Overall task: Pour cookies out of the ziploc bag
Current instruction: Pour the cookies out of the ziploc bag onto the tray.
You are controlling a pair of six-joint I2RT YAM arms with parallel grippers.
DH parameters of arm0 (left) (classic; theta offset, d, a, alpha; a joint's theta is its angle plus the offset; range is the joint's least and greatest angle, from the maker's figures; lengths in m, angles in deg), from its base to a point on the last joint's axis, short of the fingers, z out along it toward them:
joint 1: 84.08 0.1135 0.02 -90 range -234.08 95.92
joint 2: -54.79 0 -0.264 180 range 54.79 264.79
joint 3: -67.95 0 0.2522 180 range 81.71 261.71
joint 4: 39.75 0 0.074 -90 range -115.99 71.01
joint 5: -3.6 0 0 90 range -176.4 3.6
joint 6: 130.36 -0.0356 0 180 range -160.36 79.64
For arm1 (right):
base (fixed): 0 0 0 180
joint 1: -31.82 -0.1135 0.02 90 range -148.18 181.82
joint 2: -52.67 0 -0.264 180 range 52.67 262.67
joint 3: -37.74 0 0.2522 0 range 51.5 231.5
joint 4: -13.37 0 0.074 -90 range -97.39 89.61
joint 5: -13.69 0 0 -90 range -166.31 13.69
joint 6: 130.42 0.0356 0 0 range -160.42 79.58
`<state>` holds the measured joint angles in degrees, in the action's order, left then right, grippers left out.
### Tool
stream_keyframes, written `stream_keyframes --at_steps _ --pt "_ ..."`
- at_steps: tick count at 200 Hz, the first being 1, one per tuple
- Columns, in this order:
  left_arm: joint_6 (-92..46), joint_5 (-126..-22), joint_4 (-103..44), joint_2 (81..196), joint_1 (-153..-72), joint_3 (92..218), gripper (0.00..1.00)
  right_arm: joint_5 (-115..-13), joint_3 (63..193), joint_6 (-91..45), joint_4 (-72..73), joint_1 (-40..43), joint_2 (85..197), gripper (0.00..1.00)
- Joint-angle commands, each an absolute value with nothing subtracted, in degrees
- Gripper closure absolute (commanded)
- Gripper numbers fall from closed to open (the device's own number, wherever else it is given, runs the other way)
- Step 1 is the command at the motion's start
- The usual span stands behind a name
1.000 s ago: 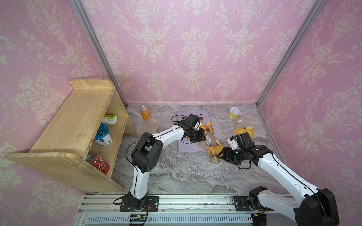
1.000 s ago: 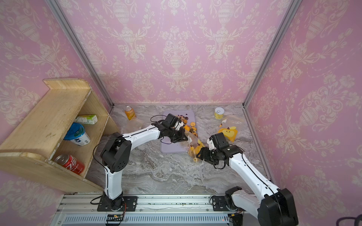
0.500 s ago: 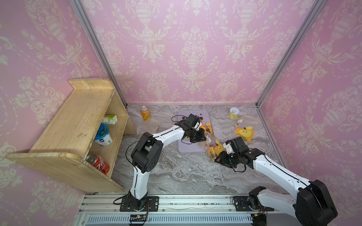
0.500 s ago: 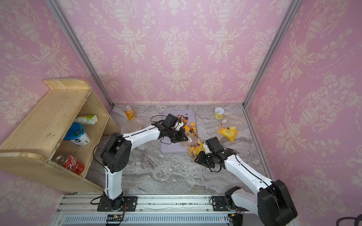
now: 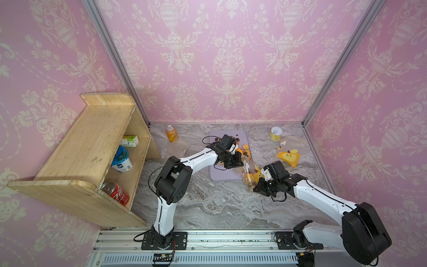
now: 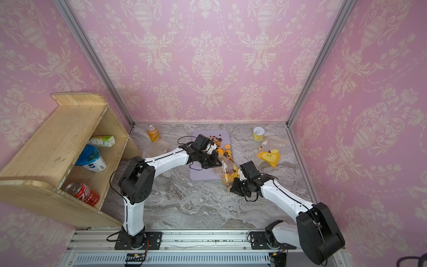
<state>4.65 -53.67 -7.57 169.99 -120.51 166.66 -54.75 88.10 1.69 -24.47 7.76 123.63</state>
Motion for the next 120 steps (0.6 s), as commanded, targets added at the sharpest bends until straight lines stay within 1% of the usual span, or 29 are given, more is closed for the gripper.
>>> stream_keyframes --at_steps 1,24,59,120 --pt "5.86 -52.62 -8.48 170.94 -120.18 166.13 1.00 -55.08 90.18 1.95 -24.71 7.45 123.84 0.94" --pt "6.47 -52.14 -8.94 170.99 -120.28 166.54 1.00 -55.35 91.87 1.62 -26.32 7.39 123.35 0.97" --pt "7.25 -51.20 -8.94 171.60 -120.60 168.61 1.00 -55.22 95.28 0.48 -28.75 8.20 123.32 0.99" --pt "8.57 -49.86 -8.59 173.43 -120.99 174.65 1.00 -52.54 101.88 -3.59 -32.82 15.62 124.98 1.00"
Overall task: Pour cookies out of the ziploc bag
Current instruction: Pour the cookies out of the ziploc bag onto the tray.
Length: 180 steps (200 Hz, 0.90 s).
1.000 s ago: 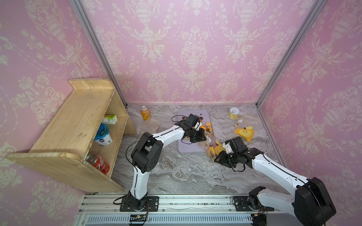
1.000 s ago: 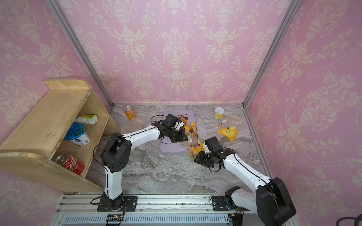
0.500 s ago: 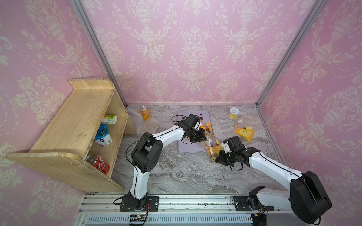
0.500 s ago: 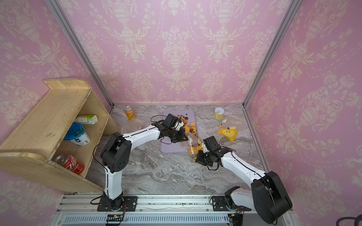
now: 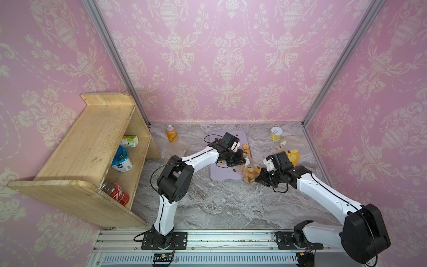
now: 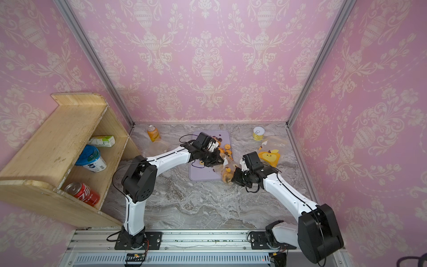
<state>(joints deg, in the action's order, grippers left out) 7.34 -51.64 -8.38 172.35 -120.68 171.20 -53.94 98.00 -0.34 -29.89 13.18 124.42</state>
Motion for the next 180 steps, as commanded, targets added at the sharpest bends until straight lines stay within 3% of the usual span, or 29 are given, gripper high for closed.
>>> stream_keyframes --at_steps 1,87,127,180 --pt "8.58 -49.81 -8.63 173.48 -121.00 174.76 1.00 -52.52 102.01 -3.68 -32.91 15.85 124.99 1.00" --pt "8.93 -49.04 -9.13 174.96 -120.69 175.85 1.00 -50.05 109.99 -8.69 -35.54 23.14 130.75 0.98" --pt "9.27 -48.90 -10.43 174.67 -120.25 173.71 1.00 -48.98 111.36 -9.13 -34.79 23.82 133.90 0.88" --pt "9.49 -48.69 -10.67 174.67 -120.27 173.59 1.00 -48.45 111.64 -9.30 -34.84 23.99 133.83 1.00"
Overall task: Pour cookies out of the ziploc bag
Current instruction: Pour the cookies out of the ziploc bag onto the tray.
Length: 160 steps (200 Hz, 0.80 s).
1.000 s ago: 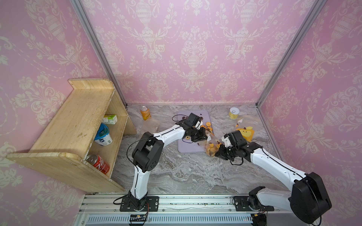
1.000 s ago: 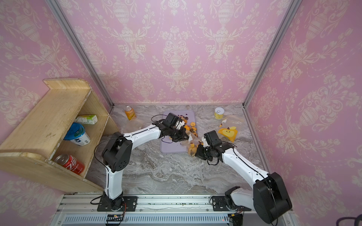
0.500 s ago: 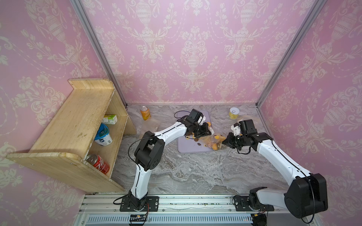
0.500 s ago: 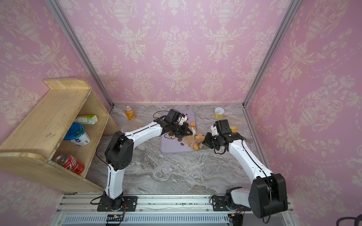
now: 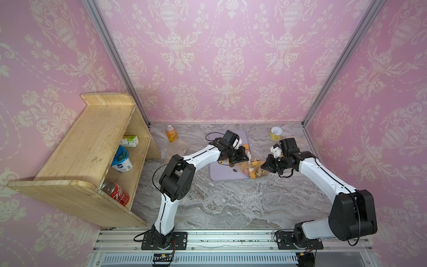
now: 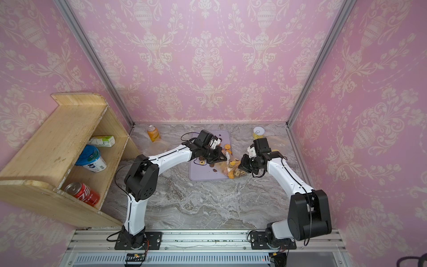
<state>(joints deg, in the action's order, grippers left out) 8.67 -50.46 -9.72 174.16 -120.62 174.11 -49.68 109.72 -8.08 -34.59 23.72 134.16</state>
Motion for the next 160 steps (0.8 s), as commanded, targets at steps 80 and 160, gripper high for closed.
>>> stream_keyframes --at_steps 80,160 --pt "10.16 -48.07 -11.06 174.85 -120.24 174.48 1.00 -49.36 112.52 -11.17 -38.41 23.97 133.40 0.67" --pt "10.32 -47.80 -11.44 174.88 -120.28 174.27 1.00 -51.63 107.78 -10.38 -37.12 23.21 133.02 0.56"
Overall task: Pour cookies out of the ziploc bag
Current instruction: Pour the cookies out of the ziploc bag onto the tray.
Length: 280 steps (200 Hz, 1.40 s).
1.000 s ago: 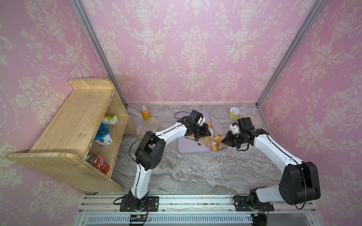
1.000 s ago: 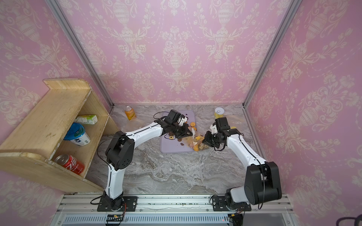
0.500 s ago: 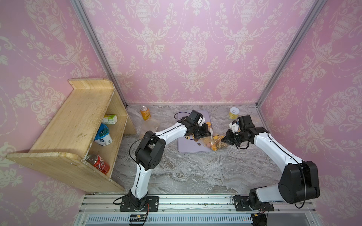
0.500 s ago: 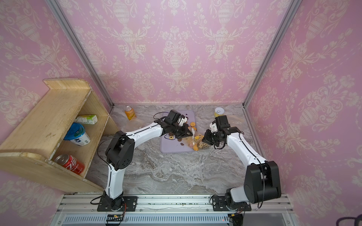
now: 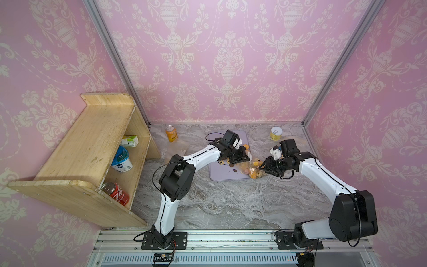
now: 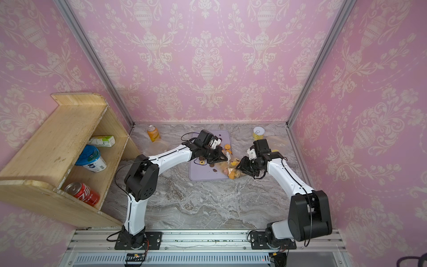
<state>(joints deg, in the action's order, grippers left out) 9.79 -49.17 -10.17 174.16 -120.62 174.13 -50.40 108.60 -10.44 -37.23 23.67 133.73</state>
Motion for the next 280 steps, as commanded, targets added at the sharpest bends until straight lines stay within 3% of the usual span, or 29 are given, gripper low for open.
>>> stream_keyframes --at_steps 1,20,55,187,280 --pt "10.34 -47.76 -11.47 174.91 -120.24 174.27 1.00 -51.71 107.77 -10.37 -37.04 23.16 133.05 0.56" --pt "10.42 -47.79 -11.47 174.76 -120.22 174.12 1.00 -52.37 108.84 -9.96 -36.41 23.03 134.13 0.64" --pt "10.87 -46.98 -11.67 174.86 -120.29 174.38 1.00 -52.93 111.29 -10.09 -37.58 23.05 134.09 1.00" --pt "9.74 -45.18 -12.03 170.81 -118.30 174.04 0.99 -50.75 126.74 -8.78 -43.83 22.47 131.44 1.00" --pt "9.83 -42.55 -15.80 169.12 -114.12 168.79 0.99 -52.30 127.09 -6.49 -39.42 16.18 136.54 1.00"
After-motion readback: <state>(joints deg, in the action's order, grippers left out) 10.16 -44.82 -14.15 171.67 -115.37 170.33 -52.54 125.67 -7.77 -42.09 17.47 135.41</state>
